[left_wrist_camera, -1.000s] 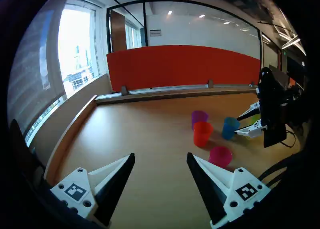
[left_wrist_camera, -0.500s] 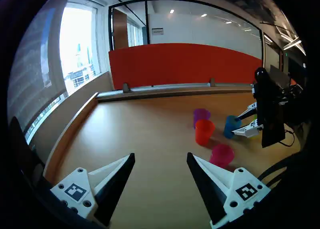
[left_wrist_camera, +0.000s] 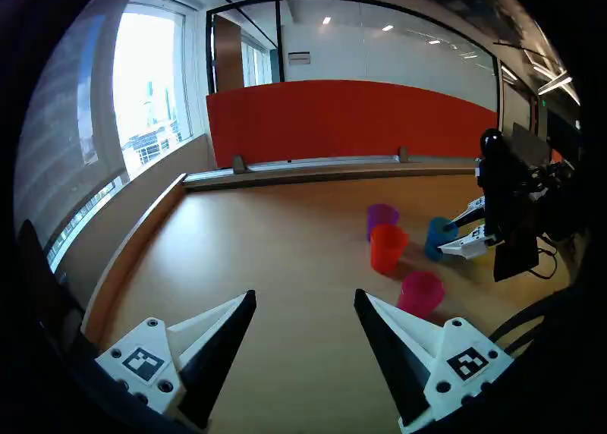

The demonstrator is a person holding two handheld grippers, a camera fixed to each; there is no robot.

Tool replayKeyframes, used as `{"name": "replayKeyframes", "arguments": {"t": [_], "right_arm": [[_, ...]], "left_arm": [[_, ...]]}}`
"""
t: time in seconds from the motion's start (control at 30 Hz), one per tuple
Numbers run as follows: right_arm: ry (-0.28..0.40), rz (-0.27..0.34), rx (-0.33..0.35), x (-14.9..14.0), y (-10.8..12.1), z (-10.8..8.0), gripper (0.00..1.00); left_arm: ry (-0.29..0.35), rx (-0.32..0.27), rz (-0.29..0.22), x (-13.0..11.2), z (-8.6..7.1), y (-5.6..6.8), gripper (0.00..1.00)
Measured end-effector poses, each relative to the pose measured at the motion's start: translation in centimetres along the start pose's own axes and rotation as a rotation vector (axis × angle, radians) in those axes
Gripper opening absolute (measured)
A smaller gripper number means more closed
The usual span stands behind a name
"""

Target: Pour water

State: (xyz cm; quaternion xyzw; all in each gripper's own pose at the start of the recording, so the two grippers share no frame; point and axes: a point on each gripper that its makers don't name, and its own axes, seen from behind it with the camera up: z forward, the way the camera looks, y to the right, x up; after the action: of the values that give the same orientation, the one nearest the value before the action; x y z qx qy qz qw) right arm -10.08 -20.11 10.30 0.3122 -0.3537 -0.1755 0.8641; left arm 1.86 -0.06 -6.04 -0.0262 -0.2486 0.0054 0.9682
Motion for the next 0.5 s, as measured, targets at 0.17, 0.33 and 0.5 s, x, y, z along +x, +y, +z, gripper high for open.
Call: {"name": "replayKeyframes", "arguments": {"t": [0.17,0.33,0.5], "right_arm": [[0.011,-0.008,0.000,0.11,-0.18,0.13,0.89],[0.017,-0.010,0.000,0.12,-0.26,0.17,0.89],[0.019,-0.009,0.001,0.12,-0.31,0.12,0.89]], "left_arm": [[-0.001,-0.001,0.002,-0.06,0.01,0.02,0.96],[-0.002,-0.002,0.004,-0.07,0.05,0.08,0.96],[-0.002,-0.003,0.006,-0.03,0.08,0.15,0.96]]}}
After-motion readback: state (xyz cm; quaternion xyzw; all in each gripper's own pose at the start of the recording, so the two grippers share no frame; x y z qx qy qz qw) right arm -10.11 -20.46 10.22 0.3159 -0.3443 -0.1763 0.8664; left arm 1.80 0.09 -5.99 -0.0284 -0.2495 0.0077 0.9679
